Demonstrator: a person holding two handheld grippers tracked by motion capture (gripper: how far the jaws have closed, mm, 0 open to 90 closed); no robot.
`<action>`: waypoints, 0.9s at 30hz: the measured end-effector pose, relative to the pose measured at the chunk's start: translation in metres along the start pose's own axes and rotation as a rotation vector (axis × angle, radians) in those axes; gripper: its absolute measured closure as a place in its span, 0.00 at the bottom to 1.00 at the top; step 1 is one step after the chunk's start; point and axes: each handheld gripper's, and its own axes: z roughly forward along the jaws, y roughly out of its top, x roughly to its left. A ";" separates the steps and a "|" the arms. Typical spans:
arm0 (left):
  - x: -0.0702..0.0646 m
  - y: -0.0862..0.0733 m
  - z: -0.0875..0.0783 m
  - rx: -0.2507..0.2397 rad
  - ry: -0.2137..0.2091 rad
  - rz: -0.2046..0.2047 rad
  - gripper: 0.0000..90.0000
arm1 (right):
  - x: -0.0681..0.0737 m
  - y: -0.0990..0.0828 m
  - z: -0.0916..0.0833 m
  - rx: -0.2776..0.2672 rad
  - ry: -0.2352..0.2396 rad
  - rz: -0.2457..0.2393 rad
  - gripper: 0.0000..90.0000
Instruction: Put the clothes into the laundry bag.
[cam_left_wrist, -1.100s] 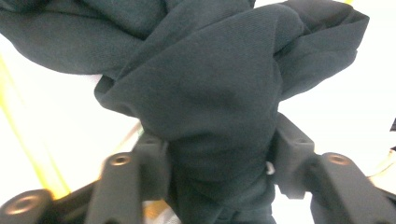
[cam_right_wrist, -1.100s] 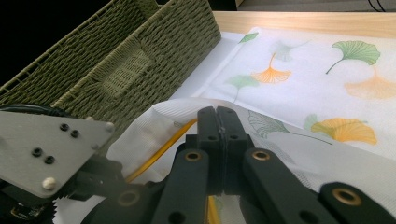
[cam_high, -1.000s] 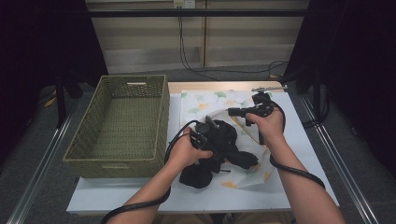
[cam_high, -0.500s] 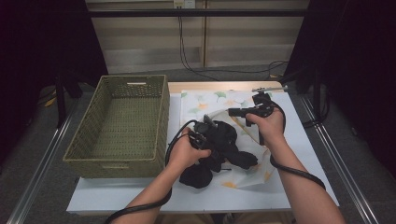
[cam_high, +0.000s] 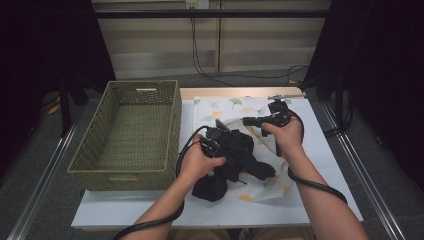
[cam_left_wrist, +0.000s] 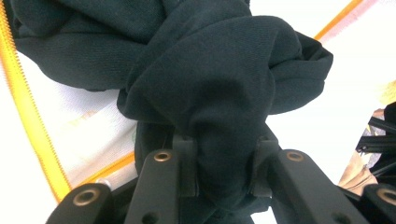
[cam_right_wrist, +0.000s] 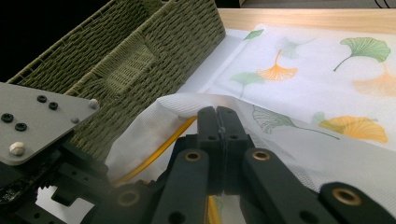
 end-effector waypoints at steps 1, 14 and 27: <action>0.000 0.000 0.001 -0.001 0.001 -0.002 0.79 | 0.000 0.000 0.000 0.000 0.003 -0.001 1.00; -0.001 0.012 0.002 -0.037 0.007 -0.035 0.79 | -0.002 0.002 -0.001 -0.004 0.024 0.008 1.00; -0.003 0.019 0.005 -0.043 0.011 -0.022 0.79 | -0.003 -0.001 -0.008 -0.003 0.014 0.011 1.00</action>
